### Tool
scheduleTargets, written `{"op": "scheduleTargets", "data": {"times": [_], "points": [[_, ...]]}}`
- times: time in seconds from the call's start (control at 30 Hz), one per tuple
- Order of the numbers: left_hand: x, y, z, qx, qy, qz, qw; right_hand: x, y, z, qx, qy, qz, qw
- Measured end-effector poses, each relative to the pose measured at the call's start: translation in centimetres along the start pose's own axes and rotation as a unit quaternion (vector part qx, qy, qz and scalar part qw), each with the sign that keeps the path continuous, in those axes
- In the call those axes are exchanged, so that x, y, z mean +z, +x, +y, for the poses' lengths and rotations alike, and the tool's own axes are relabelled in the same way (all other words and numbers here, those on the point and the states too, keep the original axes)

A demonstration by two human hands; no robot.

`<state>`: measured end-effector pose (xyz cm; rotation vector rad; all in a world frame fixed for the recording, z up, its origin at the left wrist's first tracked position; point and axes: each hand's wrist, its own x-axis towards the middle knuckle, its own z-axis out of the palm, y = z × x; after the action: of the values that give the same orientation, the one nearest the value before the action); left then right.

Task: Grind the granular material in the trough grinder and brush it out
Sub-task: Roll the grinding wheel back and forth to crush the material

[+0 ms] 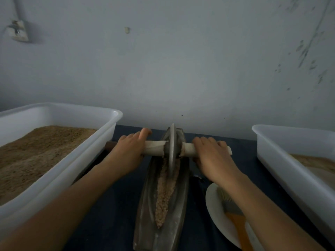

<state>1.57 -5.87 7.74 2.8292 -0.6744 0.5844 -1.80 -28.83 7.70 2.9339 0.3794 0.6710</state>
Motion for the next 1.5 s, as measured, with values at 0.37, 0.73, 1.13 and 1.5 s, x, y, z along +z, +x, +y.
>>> {"op": "scheduleTargets", "data": {"times": [0.37,0.73,1.13,1.5], "points": [[-4.0,-1.1,0.2,0.051,0.021,-0.233,0.971,-4.1,-0.7,-0.2,-0.054,0.086,-0.241,0.965],[-5.9,-1.6,0.8,0.057,-0.008,-0.323,0.945,-6.7,-1.3,-0.4,-0.085,0.128,-0.346,0.926],[-0.2,-0.4,0.2,0.025,0.065,0.018,0.997,0.4,0.1,0.6,-0.006,0.028,0.010,1.000],[-5.2,-1.7,0.5,0.059,-0.019,-0.271,0.961,-6.0,-1.2,-0.4,-0.079,0.118,-0.322,0.936]]}}
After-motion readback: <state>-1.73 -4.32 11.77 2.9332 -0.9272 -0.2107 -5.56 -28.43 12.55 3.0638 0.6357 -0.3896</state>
